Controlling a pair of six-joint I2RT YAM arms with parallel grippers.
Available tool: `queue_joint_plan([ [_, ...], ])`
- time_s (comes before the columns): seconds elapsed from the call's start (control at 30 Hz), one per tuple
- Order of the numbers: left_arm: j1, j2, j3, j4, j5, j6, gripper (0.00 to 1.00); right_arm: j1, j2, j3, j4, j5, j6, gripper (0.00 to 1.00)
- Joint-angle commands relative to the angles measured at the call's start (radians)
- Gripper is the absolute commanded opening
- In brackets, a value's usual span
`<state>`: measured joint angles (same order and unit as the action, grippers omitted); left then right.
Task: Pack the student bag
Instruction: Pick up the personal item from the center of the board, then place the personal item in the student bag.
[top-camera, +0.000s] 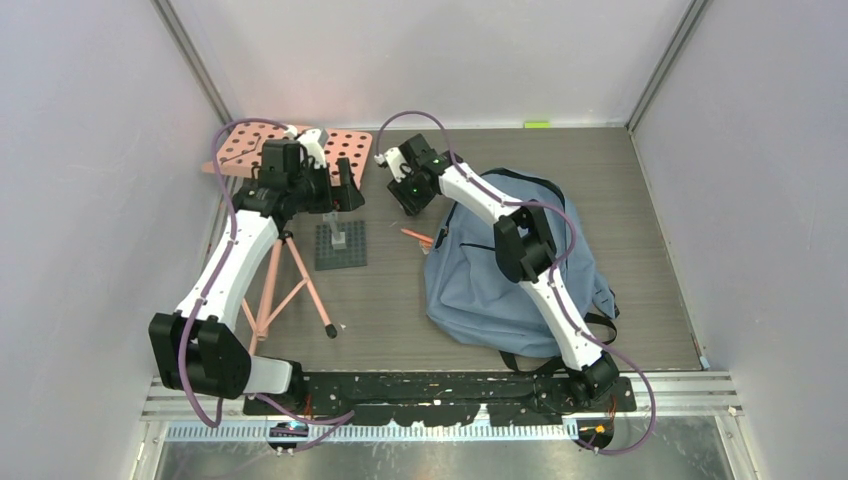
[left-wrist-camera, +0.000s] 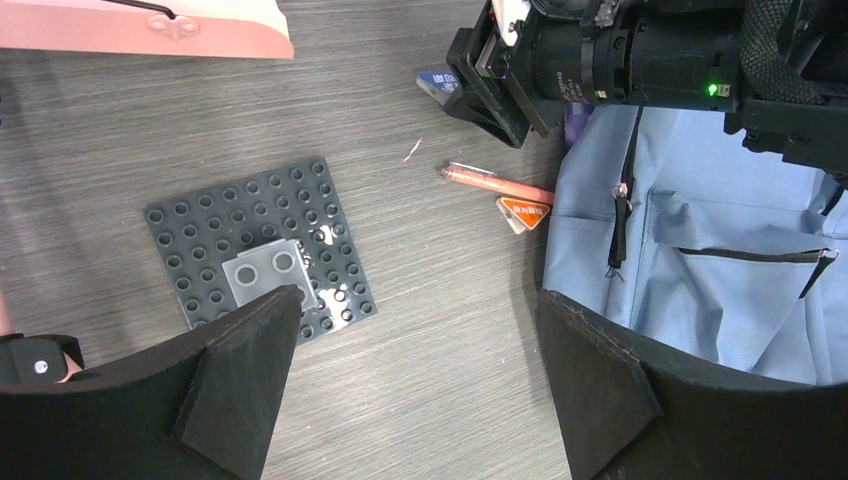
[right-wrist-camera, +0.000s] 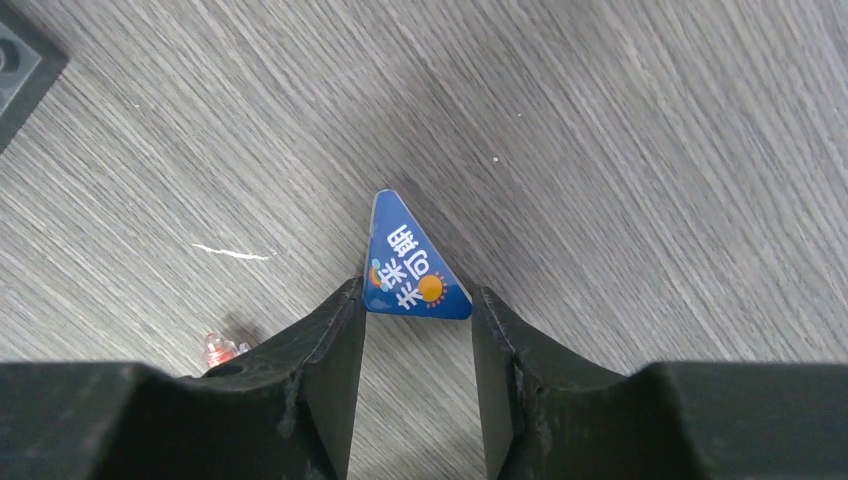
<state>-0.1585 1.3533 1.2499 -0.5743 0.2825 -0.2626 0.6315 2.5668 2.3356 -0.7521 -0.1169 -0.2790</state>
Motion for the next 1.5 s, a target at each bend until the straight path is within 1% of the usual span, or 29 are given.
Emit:
queue_joint_plan([
  [0.0,0.012,-0.021,-0.009,0.04,0.03,-0.014,0.9,0.026,0.041,0.044,-0.023,0.015,-0.041,0.41],
  [0.07,0.015,-0.02,-0.012,0.041,0.039,-0.018,0.9,0.029,0.047,0.05,-0.034,0.025,-0.046,0.36],
  [0.1,0.018,-0.02,-0.014,0.04,0.043,-0.02,0.9,0.03,0.047,0.057,-0.043,0.03,-0.046,0.31],
  [0.17,0.024,-0.02,-0.019,0.042,0.053,-0.028,0.9,0.032,0.043,0.053,-0.059,0.031,-0.037,0.24],
  [0.23,0.027,-0.021,-0.021,0.044,0.065,-0.034,0.89,0.035,0.009,0.024,-0.062,0.029,-0.021,0.2],
  [0.33,0.028,-0.024,-0.024,0.051,0.08,-0.044,0.89,0.037,-0.057,-0.091,-0.034,0.026,0.031,0.17],
  [0.53,0.033,-0.032,-0.03,0.058,0.092,-0.053,0.89,0.055,-0.285,-0.383,0.132,0.028,0.183,0.17],
  [0.67,0.036,-0.032,-0.036,0.066,0.106,-0.059,0.89,0.071,-0.444,-0.508,0.194,0.021,0.265,0.17],
  [0.7,0.036,-0.031,-0.038,0.067,0.11,-0.06,0.89,0.074,-0.463,-0.541,0.202,0.022,0.271,0.17],
  [0.8,0.036,-0.031,-0.042,0.071,0.116,-0.062,0.88,0.081,-0.552,-0.593,0.227,0.023,0.317,0.17],
  [1.0,0.036,-0.028,-0.053,0.081,0.139,-0.067,0.88,0.085,-0.701,-0.685,0.228,0.052,0.367,0.17],
  [1.2,0.035,-0.025,-0.059,0.09,0.156,-0.076,0.87,0.066,-0.839,-0.804,0.154,0.199,0.344,0.17],
  [1.4,0.036,-0.021,-0.071,0.106,0.187,-0.089,0.87,-0.047,-0.959,-0.925,0.081,0.212,0.349,0.17],
  [1.47,0.035,-0.018,-0.072,0.106,0.192,-0.091,0.86,-0.111,-1.008,-0.965,0.058,0.199,0.348,0.17],
])
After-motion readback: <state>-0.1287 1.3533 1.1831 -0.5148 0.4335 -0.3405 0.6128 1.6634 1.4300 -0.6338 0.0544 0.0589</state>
